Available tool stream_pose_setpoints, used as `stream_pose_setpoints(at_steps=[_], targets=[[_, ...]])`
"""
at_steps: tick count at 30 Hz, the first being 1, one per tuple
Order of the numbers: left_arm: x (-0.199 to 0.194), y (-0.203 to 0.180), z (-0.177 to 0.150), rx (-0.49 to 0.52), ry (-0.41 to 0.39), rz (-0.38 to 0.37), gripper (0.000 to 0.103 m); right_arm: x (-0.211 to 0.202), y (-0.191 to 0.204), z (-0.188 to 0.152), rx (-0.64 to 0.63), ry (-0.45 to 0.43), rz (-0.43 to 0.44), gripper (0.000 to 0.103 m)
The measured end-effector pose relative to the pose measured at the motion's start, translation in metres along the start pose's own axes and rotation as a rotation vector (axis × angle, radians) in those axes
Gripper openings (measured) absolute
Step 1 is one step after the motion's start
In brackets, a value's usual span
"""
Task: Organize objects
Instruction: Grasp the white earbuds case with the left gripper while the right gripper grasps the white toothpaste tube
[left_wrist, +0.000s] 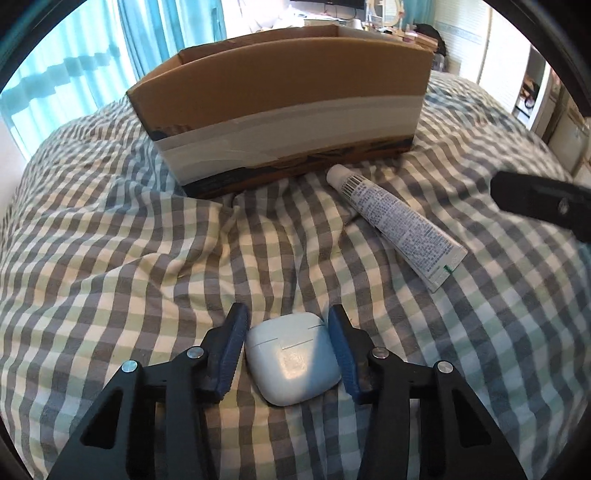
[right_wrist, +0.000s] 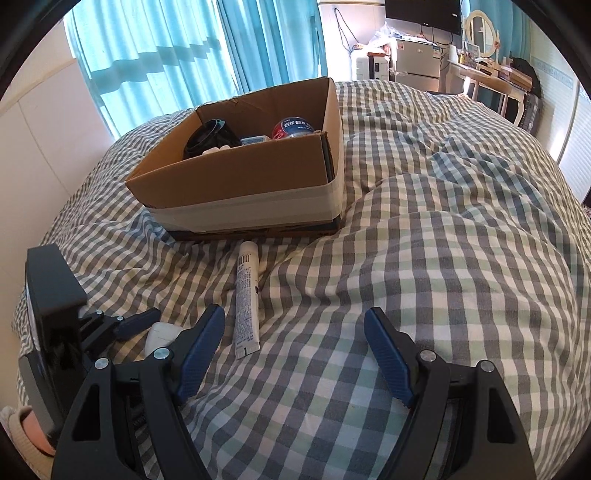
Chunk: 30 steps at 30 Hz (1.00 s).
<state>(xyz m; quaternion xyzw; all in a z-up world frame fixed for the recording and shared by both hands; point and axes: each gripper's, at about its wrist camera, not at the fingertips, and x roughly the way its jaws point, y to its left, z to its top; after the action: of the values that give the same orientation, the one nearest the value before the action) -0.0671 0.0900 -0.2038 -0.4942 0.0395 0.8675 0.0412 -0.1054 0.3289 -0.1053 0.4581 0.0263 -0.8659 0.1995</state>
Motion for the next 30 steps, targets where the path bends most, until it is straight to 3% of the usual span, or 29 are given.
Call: stream_pose_setpoints(at_steps=[4,6,14,18,20,22,23,25,30], targets=[[-0.013,0.006,0.001,-0.007,-0.009,-0.018,0.042,0.000,0.001,-0.001,-0.004,0.004,-0.007,0.078],[-0.022,0.006,-0.001,-0.012,-0.014,-0.033,0.030,0.000,0.001,0.000,-0.008,0.005,-0.011,0.078],[-0.036,0.029,-0.005,-0.072,-0.005,-0.102,0.029,0.020,0.022,0.012,-0.091,0.053,0.004,0.078],[-0.028,0.032,-0.005,-0.109,0.012,-0.123,0.031,0.056,0.038,0.020,-0.129,0.146,0.055,0.077],[-0.028,0.032,-0.006,-0.112,0.015,-0.133,0.032,0.076,0.042,0.021,-0.136,0.198,0.061,0.066],[-0.027,0.031,-0.006,-0.110,0.013,-0.137,0.038,0.094,0.043,0.021,-0.128,0.253,0.082,0.045],[-0.027,0.031,-0.006,-0.108,0.014,-0.136,0.045,0.098,0.043,0.020,-0.128,0.264,0.083,0.040],[-0.026,0.030,-0.006,-0.104,0.015,-0.133,0.047,0.099,0.043,0.018,-0.135,0.261,0.062,0.022],[-0.025,0.027,-0.007,-0.092,0.023,-0.125,0.052,0.063,0.046,0.011,-0.168,0.178,0.060,0.016]])
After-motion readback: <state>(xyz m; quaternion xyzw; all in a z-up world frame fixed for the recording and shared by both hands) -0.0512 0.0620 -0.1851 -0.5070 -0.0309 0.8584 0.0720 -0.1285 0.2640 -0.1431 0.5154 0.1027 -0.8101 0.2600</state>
